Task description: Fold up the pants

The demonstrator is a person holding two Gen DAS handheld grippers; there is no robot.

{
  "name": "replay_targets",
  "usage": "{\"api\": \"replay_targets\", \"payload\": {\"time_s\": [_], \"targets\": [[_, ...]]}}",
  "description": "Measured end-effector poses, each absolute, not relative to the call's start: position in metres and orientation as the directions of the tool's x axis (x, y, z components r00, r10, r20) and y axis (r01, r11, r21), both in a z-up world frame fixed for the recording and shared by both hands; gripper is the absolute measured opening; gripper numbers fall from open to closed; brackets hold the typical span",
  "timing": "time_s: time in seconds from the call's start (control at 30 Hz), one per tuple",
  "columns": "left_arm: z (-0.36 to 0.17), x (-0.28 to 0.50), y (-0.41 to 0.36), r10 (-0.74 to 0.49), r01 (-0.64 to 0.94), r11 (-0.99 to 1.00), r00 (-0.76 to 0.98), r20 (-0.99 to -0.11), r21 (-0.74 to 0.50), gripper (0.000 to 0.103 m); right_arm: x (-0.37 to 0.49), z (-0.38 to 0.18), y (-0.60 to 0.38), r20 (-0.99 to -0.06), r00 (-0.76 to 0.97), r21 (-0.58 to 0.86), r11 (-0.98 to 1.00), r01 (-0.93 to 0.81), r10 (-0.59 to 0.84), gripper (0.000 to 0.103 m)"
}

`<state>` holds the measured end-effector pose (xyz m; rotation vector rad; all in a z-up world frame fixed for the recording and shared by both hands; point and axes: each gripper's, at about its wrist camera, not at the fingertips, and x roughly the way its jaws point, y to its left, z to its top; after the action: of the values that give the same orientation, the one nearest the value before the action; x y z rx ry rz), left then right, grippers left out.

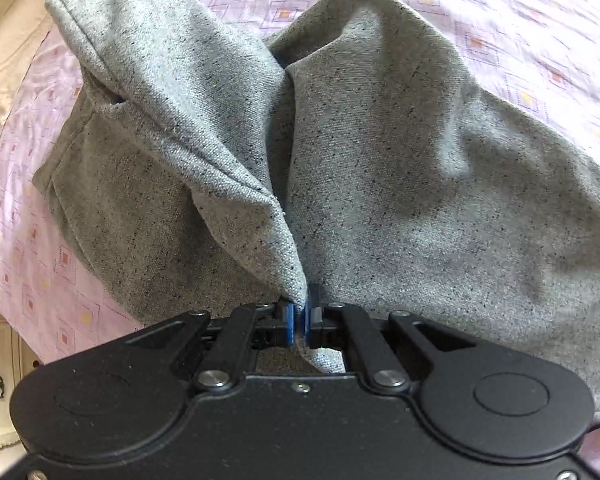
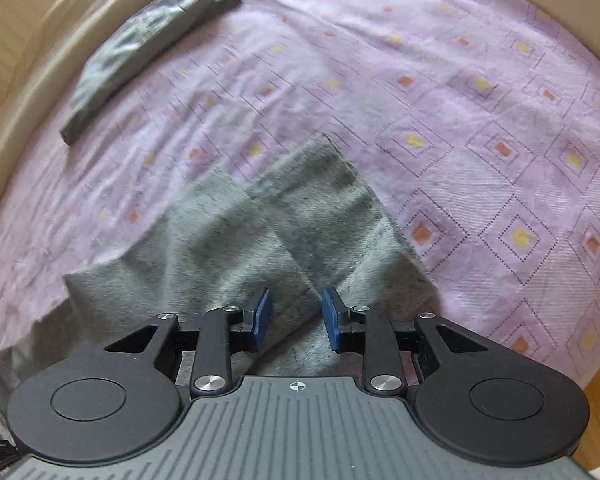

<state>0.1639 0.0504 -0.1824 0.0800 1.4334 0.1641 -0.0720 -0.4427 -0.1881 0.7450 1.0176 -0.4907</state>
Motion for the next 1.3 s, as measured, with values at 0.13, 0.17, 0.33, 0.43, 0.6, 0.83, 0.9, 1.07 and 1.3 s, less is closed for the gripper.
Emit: {"api": "replay_targets", "payload": {"time_s": [0.13, 0.17, 0.33, 0.43, 0.6, 0.83, 0.9, 1.07, 1.3], "targets": [[-0.193, 0.169, 0.050, 0.170, -0.092, 0.983, 0.114, -0.979, 0.160, 0.007, -0.071, -0.193, -0.443, -0.880, 0.474, 0.355, 0.663, 0.659, 0.001, 0.033], [-0.193, 0.170, 0.054, 0.171, -0.094, 0.983, 0.112, -0.979, 0.161, 0.007, -0.071, -0.191, -0.443, -0.876, 0.482, 0.368, 0.670, 0.645, 0.017, 0.031], [-0.190, 0.170, 0.050, 0.163, -0.091, 0.984, 0.130, -0.978, 0.152, 0.007, -0.078, -0.147, -0.435, -0.834, 0.551, 0.368, 0.750, 0.549, 0.006, 0.009], [-0.174, 0.163, 0.051, 0.119, -0.102, 0.990, 0.185, -0.976, 0.101, 0.007, -0.094, -0.125, -0.438, -0.844, 0.527, 0.263, 0.784, 0.563, -0.095, 0.009], [-0.185, 0.157, 0.045, 0.137, -0.059, 0.990, 0.159, -0.978, 0.129, 0.007, -0.100, -0.158, -0.450, -0.896, 0.432, 0.198, 0.778, 0.596, -0.103, 0.009], [-0.179, 0.148, 0.038, 0.117, -0.061, 0.992, 0.173, -0.978, 0.108, 0.007, -0.097, -0.145, -0.449, -0.875, 0.461, 0.159, 0.809, 0.566, -0.151, 0.009], [-0.183, 0.145, 0.032, 0.126, -0.048, 0.992, 0.159, -0.979, 0.119, 0.007, -0.095, -0.156, -0.449, -0.897, 0.414, 0.126, 0.811, 0.572, -0.153, 0.009], [-0.198, 0.141, 0.029, 0.145, -0.017, 0.989, 0.118, -0.982, 0.144, 0.009, -0.096, -0.169, -0.453, -0.914, 0.381, 0.136, 0.783, 0.607, -0.137, 0.009], [-0.193, 0.128, 0.042, 0.112, -0.019, 0.994, 0.064, -0.992, 0.111, 0.022, -0.102, -0.149, -0.465, -0.902, 0.402, 0.173, 0.724, 0.668, -0.156, 0.020]]}}
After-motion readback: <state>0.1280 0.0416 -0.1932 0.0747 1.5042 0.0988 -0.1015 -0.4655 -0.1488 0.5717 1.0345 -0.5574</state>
